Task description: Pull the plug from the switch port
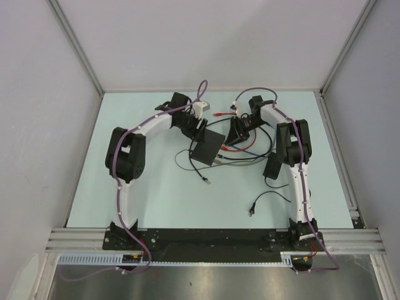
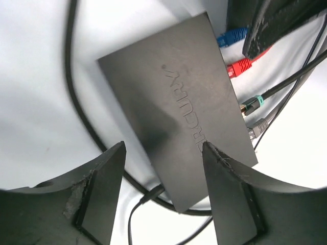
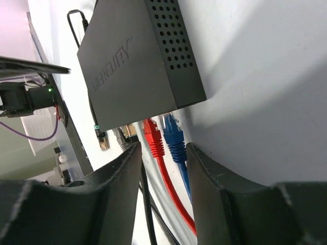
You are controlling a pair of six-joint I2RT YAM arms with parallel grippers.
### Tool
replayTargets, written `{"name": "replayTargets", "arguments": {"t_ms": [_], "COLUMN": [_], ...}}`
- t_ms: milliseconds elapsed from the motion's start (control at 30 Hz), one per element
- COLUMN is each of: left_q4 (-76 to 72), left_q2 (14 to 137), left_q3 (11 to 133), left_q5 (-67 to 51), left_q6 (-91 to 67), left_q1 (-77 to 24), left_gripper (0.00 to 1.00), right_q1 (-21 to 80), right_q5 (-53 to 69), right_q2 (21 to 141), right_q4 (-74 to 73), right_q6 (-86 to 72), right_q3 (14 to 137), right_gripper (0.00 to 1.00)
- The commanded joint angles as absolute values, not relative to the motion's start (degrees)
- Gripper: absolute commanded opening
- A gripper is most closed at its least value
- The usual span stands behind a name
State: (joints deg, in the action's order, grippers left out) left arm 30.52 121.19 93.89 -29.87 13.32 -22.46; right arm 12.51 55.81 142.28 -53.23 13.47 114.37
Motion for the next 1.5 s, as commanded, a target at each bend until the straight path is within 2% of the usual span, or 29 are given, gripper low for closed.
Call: {"name": "replayTargets", "arguments": {"t_ms": [0,267,467,533,600,667,733,900,1067,1133,1167,1200,1233,1267,1367,1467], "left_q4": [28.92,29.09,30.50,30.93,32.25,34.80,35.51,35.77,36.56,36.65,36.74,36.48,35.60,35.33,33.23,33.05], "left_q2": [117.24,120.93,123.57,124.45,126.20,127.70,128.93,129.55,128.85,128.41,128.32,127.19,126.31,124.12,119.38,118.04], "left_q3": [96.15,95.89,96.33,96.24,96.94,98.70,98.70,97.74,98.96,99.66,99.84,99.93,100.19,100.37,99.49,99.49], "left_q5": [-31.99,-31.99,-34.36,-34.63,-35.07,-35.07,-35.07,-33.49,-34.45,-33.58,-32.10,-29.82,-27.27,-22.72,-19.26,-23.70], "left_q6": [8.27,8.26,9.40,9.49,9.58,10.11,10.81,11.25,11.51,11.08,10.81,9.24,8.36,7.91,7.47,6.24], "left_q1": [-21.18,-21.27,-21.80,-21.80,-21.88,-22.24,-22.67,-23.12,-23.55,-23.73,-23.73,-23.73,-23.64,-23.47,-23.12,-23.12], "left_gripper": [0.69,0.65,0.55,0.53,0.51,0.49,0.42,0.34,0.32,0.34,0.36,0.48,0.54,0.62,0.66,0.63], "right_q1": [13.01,13.53,14.15,14.15,14.24,14.41,15.03,15.73,15.56,15.47,15.47,15.38,15.29,14.94,13.98,13.27], "right_q5": [51.68,51.86,50.80,50.89,51.15,51.68,51.86,52.64,52.21,51.59,51.42,50.89,50.80,50.80,51.50,52.64], "right_q2": [142.38,142.73,142.47,142.38,142.38,142.56,142.91,143.17,143.00,142.82,142.74,142.39,142.12,141.86,141.07,141.41], "right_q4": [-51.68,-49.66,-49.31,-49.39,-49.13,-48.69,-48.60,-48.08,-47.11,-47.02,-47.02,-47.28,-47.29,-47.29,-46.93,-46.41], "right_q6": [12.92,10.46,10.20,10.37,10.37,10.28,10.20,9.76,8.62,8.53,8.53,8.70,8.79,8.79,8.53,7.91], "right_q3": [114.44,114.35,113.91,113.64,113.21,112.94,112.94,112.76,112.15,112.06,112.06,111.89,111.62,111.53,110.74,110.83], "right_gripper": [0.47,0.46,0.39,0.32,0.17,0.11,0.11,0.13,0.11,0.12,0.19,0.25,0.31,0.42,0.54,0.56]}}
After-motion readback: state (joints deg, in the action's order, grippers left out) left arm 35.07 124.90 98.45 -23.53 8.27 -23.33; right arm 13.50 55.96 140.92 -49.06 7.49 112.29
